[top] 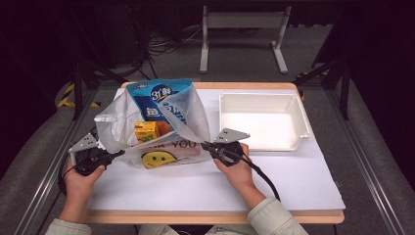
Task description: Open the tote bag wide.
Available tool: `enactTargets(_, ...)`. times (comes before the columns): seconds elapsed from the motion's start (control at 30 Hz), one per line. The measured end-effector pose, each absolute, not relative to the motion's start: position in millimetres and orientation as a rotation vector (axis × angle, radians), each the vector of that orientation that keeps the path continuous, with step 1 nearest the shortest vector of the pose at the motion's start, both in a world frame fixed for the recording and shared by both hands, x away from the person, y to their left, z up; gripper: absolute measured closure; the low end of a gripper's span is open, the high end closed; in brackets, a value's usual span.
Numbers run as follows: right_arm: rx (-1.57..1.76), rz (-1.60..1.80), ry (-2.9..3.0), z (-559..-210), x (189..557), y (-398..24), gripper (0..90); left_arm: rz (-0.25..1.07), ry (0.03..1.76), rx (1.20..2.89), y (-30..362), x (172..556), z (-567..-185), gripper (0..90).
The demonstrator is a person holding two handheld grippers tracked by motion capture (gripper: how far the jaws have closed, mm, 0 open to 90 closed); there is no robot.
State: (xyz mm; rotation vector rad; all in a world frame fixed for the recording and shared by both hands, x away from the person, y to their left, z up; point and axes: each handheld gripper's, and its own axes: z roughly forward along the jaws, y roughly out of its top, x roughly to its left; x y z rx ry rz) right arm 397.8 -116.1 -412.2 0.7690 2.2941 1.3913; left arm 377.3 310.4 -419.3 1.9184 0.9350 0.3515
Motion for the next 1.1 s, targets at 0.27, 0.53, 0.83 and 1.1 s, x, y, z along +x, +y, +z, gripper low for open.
enactTargets(0.27, 0.781, 1.398, 2.321, -427, 395, -117, 90.0, 0.342, 0.929, 2.000, 305, 373, -425, 89.2)
enactTargets(0.53, 0.783, 1.406, 2.358, -431, 389, -119, 90.0, 0.307, 0.917, 2.038, 301, 371, -430, 89.2)
enactTargets(0.83, 0.844, 1.429, 2.361, -440, 379, -128, 90.0, 0.241, 0.927, 2.063, 298, 371, -435, 89.3)
enactTargets(1.1, 0.898, 1.325, 2.382, -449, 377, -130, 90.0, 0.185, 0.957, 2.098, 294, 374, -443, 89.5)
